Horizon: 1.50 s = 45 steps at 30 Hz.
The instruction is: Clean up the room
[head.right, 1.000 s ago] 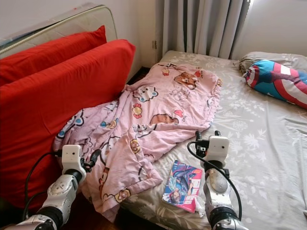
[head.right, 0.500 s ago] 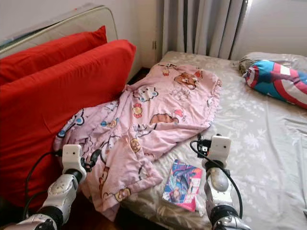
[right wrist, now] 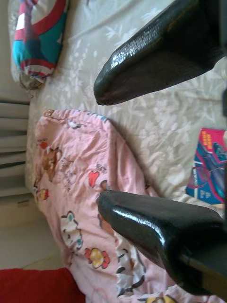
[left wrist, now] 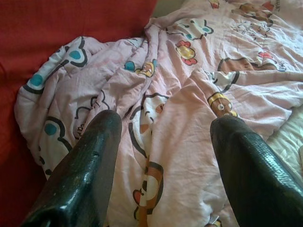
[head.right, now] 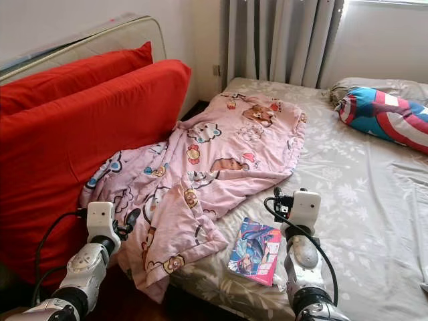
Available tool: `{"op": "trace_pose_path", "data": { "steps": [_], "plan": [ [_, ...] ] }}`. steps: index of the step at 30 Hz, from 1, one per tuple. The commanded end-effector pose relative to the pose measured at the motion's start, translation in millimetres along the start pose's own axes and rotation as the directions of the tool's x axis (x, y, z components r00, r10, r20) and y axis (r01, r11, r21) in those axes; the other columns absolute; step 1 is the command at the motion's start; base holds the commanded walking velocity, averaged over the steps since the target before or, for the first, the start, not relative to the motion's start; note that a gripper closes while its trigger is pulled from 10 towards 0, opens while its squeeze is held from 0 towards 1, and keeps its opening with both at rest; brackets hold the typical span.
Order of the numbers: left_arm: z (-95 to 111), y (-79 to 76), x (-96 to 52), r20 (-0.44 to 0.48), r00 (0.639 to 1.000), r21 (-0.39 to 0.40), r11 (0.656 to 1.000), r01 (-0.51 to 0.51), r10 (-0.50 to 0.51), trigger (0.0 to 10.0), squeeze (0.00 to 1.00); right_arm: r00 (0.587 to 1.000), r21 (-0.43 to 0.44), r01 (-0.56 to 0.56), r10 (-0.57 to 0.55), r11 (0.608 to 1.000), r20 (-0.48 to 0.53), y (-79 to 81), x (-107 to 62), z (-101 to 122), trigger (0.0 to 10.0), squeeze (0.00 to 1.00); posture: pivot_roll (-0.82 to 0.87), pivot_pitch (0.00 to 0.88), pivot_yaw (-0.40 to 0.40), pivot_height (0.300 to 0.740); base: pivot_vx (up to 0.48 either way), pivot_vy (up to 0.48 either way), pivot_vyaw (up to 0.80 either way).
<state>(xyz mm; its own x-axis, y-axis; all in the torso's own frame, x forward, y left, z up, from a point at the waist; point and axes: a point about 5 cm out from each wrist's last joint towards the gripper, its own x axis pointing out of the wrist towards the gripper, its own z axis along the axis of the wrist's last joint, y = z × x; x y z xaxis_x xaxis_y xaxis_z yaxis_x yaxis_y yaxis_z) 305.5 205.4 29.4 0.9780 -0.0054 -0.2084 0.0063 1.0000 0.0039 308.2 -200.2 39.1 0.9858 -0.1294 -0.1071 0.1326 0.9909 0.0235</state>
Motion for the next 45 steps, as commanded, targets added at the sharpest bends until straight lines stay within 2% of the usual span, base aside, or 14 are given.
{"op": "trace_pose_path", "data": {
  "steps": [1, 16, 18, 24, 40, 45],
  "plan": [
    [0.7, 2.1, 0.8, -0.008, 1.0, 0.003, 1.0, -0.005, 0.005, 10.0, 0.0, 1.0, 0.003, -0.003, 0.004, 1.0, -0.013, 1.1, 1.9, 0.4, 10.0, 0.0, 0.01, 0.0, 0.04, 0.666, 0.0, 0.0, 0.0],
    [-0.3, 0.8, 0.8, -0.015, 1.0, -0.002, 1.0, 0.003, -0.003, 10.0, 0.0, 1.0, 0.002, -0.015, 0.015, 1.0, -0.02, 1.5, -0.9, -3.5, 10.0, 0.0, 0.01, 0.0, 0.043, 0.661, 0.0, 0.0, 0.0],
    [-0.5, 0.7, 0.8, -0.017, 1.0, -0.002, 1.0, 0.005, -0.005, 10.0, 0.0, 0.998, -0.003, -0.01, 0.01, 1.0, -0.06, 1.7, -0.6, -7.1, 10.0, 0.0, 0.01, 0.0, 0.042, 0.661, 0.0, 0.0, 0.0],
    [-1.1, 0.9, 0.6, -0.021, 1.0, -0.004, 1.0, 0.005, -0.005, 10.0, 0.0, 0.999, 0.006, -0.015, 0.015, 1.0, -0.028, 1.7, -1.6, -5.2, 10.0, 0.0, 0.01, 0.0, 0.043, 0.643, 0.0, 0.0, 0.0],
    [-2.7, -0.2, 0.7, -0.036, 0.999, -0.011, 1.0, 0.014, -0.014, 10.0, 0.0, 0.997, -0.002, -0.019, 0.019, 1.0, -0.081, 2.1, -2.5, -11.2, 10.0, 0.0, 0.01, 0.0, 0.043, 0.638, 0.0, 0.0, 0.0],
    [-2.9, -0.2, 0.9, -0.04, 0.999, -0.011, 1.0, 0.015, -0.015, 10.0, 0.0, 0.998, 0.008, -0.024, 0.025, 1.0, -0.066, 2.1, -3.1, -10.6, 10.0, 0.0, 0.01, 0.0, 0.044, 0.629, 0.0, 0.0, 0.0]
  ]
}}
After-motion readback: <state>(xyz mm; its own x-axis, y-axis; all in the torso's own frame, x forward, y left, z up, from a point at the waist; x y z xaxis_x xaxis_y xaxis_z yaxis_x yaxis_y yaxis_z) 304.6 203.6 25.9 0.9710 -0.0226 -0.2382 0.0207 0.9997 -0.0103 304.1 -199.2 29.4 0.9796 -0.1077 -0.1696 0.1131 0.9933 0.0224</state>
